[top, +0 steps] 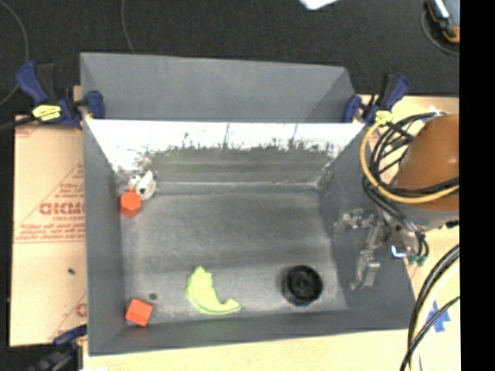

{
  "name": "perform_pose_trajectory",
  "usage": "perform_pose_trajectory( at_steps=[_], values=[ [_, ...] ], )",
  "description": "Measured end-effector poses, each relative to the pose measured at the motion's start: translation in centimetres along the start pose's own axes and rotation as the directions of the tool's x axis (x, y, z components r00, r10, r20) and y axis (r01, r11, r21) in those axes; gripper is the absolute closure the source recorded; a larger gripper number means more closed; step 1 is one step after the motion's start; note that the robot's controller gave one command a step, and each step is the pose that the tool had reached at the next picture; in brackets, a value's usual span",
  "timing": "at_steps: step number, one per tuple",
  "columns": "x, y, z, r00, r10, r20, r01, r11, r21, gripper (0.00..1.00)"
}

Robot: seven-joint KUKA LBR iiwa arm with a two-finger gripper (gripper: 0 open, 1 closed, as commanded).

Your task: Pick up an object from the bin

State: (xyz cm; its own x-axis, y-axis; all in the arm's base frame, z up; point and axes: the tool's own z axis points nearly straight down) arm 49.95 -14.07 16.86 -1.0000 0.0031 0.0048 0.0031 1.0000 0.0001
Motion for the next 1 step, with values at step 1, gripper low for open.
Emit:
perform_pose_trajectory(
  at_steps=[1],
  values=[
    [-0.2, 0.06, -0.44, 1.0, -0.005, 0.008, 0.005, 1.0, 0.002, 0.0]
  ],
)
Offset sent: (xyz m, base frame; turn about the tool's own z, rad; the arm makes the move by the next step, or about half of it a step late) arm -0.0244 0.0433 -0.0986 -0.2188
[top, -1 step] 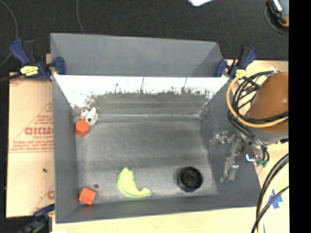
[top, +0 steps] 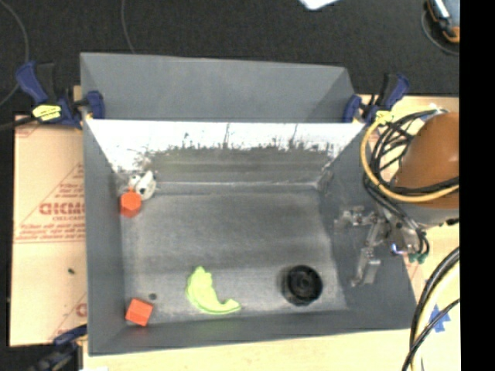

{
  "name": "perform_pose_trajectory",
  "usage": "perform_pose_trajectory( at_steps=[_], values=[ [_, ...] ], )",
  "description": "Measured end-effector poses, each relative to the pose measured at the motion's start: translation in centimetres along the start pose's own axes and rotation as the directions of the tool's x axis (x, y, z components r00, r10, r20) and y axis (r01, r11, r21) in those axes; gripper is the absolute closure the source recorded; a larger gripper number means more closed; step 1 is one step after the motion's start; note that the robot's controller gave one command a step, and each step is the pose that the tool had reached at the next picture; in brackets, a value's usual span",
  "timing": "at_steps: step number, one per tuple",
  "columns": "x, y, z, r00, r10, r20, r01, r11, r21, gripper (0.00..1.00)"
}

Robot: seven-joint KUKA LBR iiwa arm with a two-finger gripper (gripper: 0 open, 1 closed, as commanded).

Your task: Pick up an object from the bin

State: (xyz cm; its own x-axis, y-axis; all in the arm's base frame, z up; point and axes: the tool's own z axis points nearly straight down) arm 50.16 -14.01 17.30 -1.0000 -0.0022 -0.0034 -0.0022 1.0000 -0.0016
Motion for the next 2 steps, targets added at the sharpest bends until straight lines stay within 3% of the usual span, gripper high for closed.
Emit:
perform_pose_trajectory(
  at_steps=[1, 2],
  values=[
    [2.2, 4.2, 10.2, 0.978, -0.21, 0.008, 0.21, 0.978, 0.002, 0.0],
    [1.7, 4.0, 3.3, 0.925, -0.38, 0.002, 0.38, 0.925, 0.001, 0.0]
  ],
)
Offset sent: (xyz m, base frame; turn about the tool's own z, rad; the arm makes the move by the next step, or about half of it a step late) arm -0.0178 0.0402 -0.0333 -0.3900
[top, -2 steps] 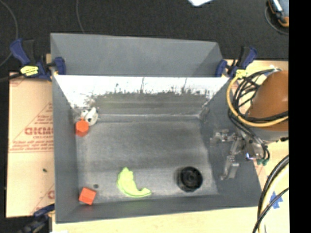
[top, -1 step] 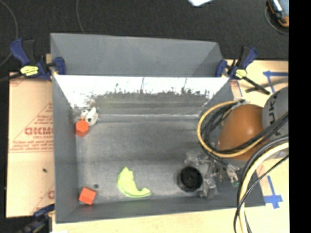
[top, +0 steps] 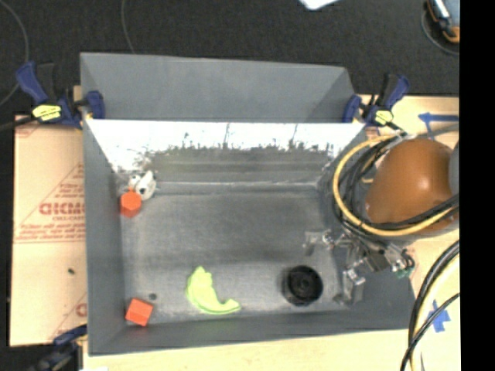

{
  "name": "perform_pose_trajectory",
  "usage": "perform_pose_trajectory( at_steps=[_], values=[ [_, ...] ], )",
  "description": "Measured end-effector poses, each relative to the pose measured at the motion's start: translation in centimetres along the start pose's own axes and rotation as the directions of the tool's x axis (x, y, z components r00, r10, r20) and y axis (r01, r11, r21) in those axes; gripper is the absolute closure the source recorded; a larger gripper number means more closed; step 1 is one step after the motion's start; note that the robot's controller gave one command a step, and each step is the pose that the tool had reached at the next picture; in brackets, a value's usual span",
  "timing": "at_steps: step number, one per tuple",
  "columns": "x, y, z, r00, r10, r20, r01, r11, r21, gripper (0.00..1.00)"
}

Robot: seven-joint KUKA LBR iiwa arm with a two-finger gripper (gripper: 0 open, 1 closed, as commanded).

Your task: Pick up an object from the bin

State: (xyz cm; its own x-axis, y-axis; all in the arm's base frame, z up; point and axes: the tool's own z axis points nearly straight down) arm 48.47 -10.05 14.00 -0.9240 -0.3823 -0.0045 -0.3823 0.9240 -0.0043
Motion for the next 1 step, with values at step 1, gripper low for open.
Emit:
perform_pose_trajectory(
  at_steps=[1],
  values=[
    [-0.46, 4.03, 4.04, 0.934, 0.357, 0.006, -0.357, 0.934, -0.001, 0.0]
  ],
)
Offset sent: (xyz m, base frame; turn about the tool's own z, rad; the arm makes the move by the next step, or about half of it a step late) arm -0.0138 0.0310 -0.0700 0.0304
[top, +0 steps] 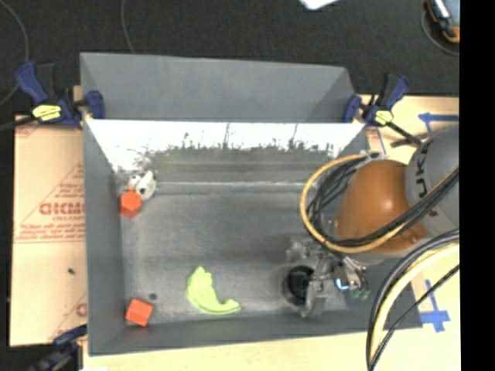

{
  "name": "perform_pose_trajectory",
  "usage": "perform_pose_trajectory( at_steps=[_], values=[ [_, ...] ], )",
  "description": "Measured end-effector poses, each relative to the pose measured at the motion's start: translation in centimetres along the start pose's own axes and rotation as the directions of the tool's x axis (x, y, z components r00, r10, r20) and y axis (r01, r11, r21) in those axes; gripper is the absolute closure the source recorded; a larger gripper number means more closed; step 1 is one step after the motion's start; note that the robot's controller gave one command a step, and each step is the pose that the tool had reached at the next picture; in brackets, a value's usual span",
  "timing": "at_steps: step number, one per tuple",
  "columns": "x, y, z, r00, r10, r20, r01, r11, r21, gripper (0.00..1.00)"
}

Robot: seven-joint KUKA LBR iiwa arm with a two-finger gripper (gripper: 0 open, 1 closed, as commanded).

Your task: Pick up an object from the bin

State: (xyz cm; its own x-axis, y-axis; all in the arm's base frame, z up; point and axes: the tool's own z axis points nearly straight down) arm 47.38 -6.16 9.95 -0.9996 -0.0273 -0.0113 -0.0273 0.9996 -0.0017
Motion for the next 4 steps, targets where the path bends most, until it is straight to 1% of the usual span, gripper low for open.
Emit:
perform_pose_trajectory(
  at_steps=[1, 2, 4],
  values=[
    [-0.24, -0.77, 2.62, 0.944, -0.328, 0.011, 0.328, 0.945, 0.005, 0.0],
    [-0.13, -1.31, 2.75, 0.994, 0.108, 0.011, -0.108, 0.994, 0.0, 1.0],
    [-0.02, -1.3, 2.33, 0.994, 0.107, 0.01, -0.107, 0.994, 0.0, 1.0]
  ],
)
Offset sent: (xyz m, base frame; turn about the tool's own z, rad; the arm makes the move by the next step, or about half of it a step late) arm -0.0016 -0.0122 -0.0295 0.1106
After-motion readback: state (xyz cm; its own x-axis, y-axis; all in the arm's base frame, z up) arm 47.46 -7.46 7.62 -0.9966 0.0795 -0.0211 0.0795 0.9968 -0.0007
